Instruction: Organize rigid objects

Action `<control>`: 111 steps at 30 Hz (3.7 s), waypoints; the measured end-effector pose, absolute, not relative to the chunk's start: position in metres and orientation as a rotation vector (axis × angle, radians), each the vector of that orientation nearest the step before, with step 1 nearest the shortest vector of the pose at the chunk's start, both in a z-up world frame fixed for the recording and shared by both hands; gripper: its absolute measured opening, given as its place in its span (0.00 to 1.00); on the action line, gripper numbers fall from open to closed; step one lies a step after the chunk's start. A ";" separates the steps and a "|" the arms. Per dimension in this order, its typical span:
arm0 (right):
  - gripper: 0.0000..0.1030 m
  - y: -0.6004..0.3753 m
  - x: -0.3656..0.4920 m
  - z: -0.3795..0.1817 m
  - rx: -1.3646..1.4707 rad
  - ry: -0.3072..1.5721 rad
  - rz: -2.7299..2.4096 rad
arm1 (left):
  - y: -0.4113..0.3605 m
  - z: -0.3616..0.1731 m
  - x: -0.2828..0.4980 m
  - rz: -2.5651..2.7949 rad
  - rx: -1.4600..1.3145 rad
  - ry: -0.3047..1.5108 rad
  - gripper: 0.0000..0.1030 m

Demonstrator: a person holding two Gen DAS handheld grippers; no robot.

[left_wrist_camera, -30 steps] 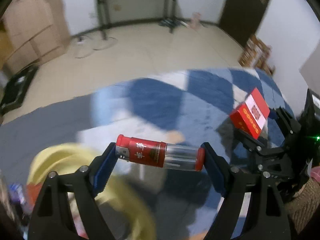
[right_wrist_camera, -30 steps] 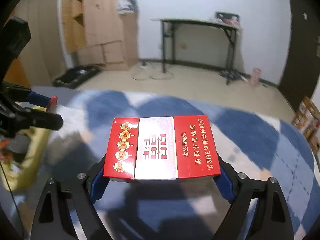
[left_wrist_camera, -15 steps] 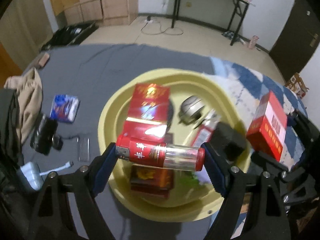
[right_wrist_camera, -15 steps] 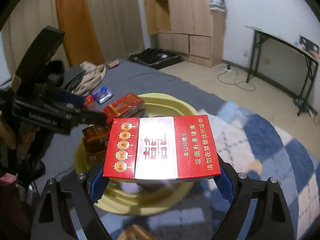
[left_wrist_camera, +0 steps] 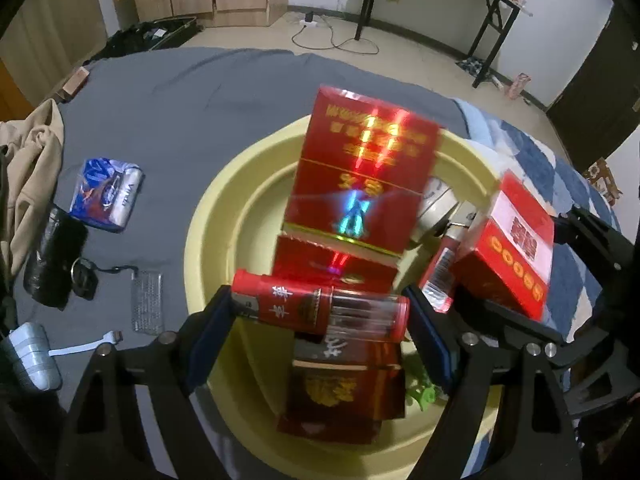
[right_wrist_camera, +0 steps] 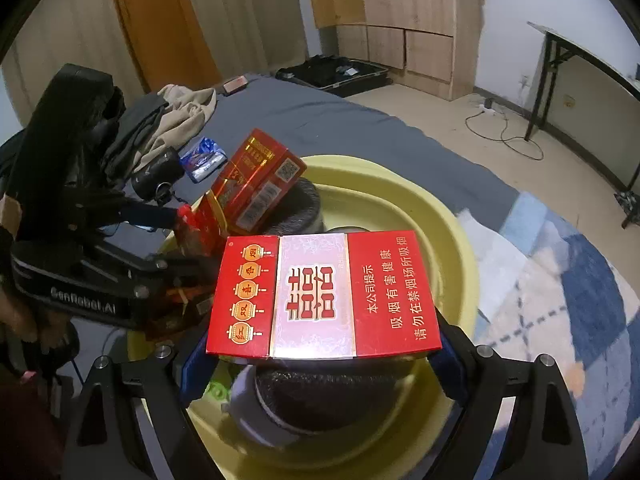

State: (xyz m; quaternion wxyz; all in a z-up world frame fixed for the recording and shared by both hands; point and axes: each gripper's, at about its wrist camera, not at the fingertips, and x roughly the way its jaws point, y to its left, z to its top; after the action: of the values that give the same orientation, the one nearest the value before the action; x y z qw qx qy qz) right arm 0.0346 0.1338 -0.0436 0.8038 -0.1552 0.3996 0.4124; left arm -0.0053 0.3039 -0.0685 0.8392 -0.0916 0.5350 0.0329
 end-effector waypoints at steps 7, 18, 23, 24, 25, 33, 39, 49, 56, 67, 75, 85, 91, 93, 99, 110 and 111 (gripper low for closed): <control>1.00 0.126 0.029 -0.041 -0.304 0.838 0.892 | 0.305 -0.054 -0.026 0.079 -0.231 1.057 1.00; 1.00 0.036 -0.043 -0.038 -0.220 0.751 0.808 | 0.268 -0.030 -0.127 0.113 -0.231 0.862 1.00; 1.00 0.024 -0.076 -0.086 -0.285 0.829 0.759 | 0.238 -0.069 -0.167 0.136 -0.148 0.902 1.00; 1.00 0.026 -0.080 -0.096 -0.306 0.846 0.757 | 0.238 -0.081 -0.172 0.151 -0.157 0.936 1.00; 1.00 0.028 -0.083 -0.103 -0.320 0.856 0.754 | 0.239 -0.092 -0.177 0.162 -0.179 0.950 1.00; 1.00 0.054 -0.080 -0.124 -0.410 0.823 0.741 | 0.225 -0.132 -0.168 0.198 -0.160 0.975 1.00; 1.00 0.058 -0.070 -0.134 -0.383 0.805 0.753 | 0.227 -0.135 -0.150 0.237 -0.169 0.919 1.00; 1.00 0.057 -0.073 -0.134 -0.397 0.796 0.747 | 0.228 -0.135 -0.147 0.248 -0.171 0.910 1.00; 1.00 0.057 -0.073 -0.133 -0.404 0.792 0.744 | 0.228 -0.136 -0.147 0.248 -0.171 0.910 1.00; 1.00 0.056 -0.074 -0.133 -0.405 0.792 0.745 | 0.223 -0.136 -0.148 0.257 -0.154 0.903 1.00; 1.00 0.056 -0.074 -0.133 -0.405 0.792 0.745 | 0.223 -0.136 -0.149 0.255 -0.156 0.898 1.00; 1.00 0.056 -0.074 -0.133 -0.406 0.792 0.746 | 0.223 -0.136 -0.149 0.254 -0.157 0.897 1.00; 1.00 0.056 -0.074 -0.132 -0.406 0.792 0.746 | 0.223 -0.136 -0.149 0.254 -0.156 0.897 1.00; 1.00 0.055 -0.074 -0.132 -0.406 0.792 0.746 | 0.223 -0.136 -0.148 0.254 -0.156 0.897 1.00; 1.00 0.056 -0.074 -0.132 -0.406 0.792 0.746 | 0.223 -0.136 -0.148 0.254 -0.157 0.897 1.00; 1.00 0.056 -0.074 -0.132 -0.406 0.792 0.747 | 0.223 -0.136 -0.148 0.254 -0.157 0.897 1.00; 1.00 0.056 -0.074 -0.132 -0.406 0.792 0.747 | 0.223 -0.136 -0.148 0.254 -0.157 0.896 1.00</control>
State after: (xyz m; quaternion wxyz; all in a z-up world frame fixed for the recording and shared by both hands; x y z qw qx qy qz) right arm -0.0743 0.0559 -0.1325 0.8359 -0.1919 0.3742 0.3528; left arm -0.1484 0.2227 -0.1362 0.8905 -0.0754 0.4318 0.1224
